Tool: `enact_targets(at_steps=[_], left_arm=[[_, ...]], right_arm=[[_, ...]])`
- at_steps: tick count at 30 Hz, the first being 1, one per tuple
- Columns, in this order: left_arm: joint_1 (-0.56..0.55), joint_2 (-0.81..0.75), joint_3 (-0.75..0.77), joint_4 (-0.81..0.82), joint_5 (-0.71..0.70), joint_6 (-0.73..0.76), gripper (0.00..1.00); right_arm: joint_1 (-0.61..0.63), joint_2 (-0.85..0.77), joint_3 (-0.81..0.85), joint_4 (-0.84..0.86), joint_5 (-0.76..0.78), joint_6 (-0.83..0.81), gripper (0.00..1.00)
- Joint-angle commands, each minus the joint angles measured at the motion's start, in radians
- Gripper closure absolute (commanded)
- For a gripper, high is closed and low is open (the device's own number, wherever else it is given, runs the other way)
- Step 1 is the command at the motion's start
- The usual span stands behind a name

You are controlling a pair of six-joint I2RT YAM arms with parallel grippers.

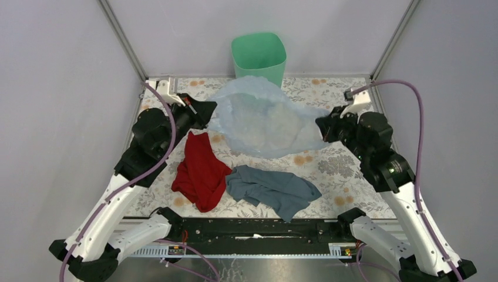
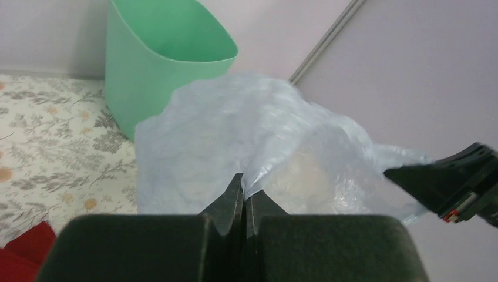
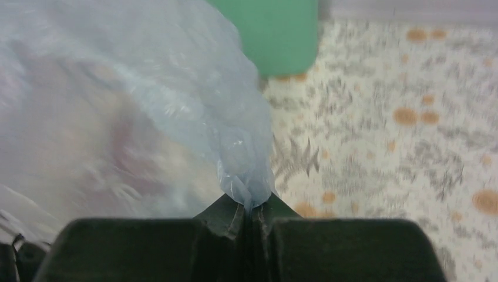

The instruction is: Put the trash bags into the trash bin

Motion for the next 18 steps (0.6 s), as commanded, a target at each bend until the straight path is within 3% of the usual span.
enact_targets(at_steps=[1, 6, 13, 18], left_arm=[[0.003, 0.019, -0.063, -0.172, -0.061, 0.021, 1.0], [0.003, -0.046, -0.023, -0.196, -0.018, 0.045, 1.0], [-0.039, 0.068, 0.055, -0.073, 0.217, -0.095, 1.0], [-0.221, 0.189, 0.138, -0.004, 0.083, -0.13, 1.0]], right_arm=[[0.003, 0.009, -0.125, -0.083, -0.014, 0.053, 0.97], [0.003, -0.001, -0.093, -0.041, -0.145, 0.06, 0.96], [0.003, 0.104, -0.106, 0.248, -0.46, 0.203, 0.93], [0.013, 0.188, -0.12, 0.489, -0.638, 0.372, 0.92]])
